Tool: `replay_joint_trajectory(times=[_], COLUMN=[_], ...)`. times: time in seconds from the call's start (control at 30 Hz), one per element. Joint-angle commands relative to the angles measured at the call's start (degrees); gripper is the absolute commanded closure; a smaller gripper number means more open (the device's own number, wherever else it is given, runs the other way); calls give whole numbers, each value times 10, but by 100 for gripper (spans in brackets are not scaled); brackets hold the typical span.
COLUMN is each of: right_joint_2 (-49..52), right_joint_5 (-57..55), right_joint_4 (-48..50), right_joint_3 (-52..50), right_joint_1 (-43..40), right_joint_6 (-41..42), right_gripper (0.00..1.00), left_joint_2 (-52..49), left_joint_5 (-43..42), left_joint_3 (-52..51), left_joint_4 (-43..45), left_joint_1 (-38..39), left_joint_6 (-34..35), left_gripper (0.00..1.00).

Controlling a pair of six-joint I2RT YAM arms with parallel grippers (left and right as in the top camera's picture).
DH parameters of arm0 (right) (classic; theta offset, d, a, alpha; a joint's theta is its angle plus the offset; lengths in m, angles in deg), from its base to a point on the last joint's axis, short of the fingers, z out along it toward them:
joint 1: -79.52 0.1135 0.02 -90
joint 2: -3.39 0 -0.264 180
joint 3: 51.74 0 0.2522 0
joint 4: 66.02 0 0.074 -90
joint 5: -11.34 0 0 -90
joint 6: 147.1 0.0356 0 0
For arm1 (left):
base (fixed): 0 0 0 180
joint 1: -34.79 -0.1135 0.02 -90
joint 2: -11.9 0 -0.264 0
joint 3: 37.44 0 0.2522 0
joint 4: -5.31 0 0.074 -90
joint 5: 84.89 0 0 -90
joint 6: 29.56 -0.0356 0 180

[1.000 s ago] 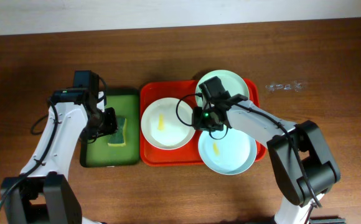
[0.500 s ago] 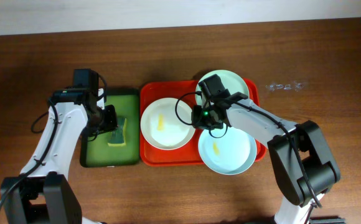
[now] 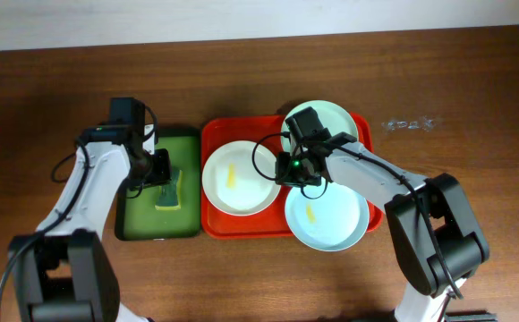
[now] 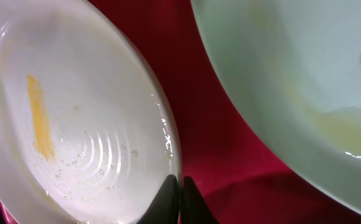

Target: Clean dirty plates on tray and stack at the side

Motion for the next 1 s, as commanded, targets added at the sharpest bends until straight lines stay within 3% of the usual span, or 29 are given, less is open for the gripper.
replay_joint_trajectory(times=[0.0,0.57,0.67,0.97], right_joint_2=[6,6,6,6], right_joint_5=[-9,-10,-10,-10], right_joint_4=[-4,-4,-5,-7], right_joint_3=[8,8,8,8], right_joint_1=[5,5,5,5], right_joint_6=[0,0,0,0], right_gripper=[96,96,96,96], left_joint_2=[-23,-85,-85,-85], left_joint_5=[-22,-25,1,4], left_joint_3=[-4,-4,-4,-4], left_joint_4=[15,40,36,12], left_joint_1=[2,31,31,31], left_joint_6=[-47,-63,-63,-63], left_gripper=[63,62,72,63])
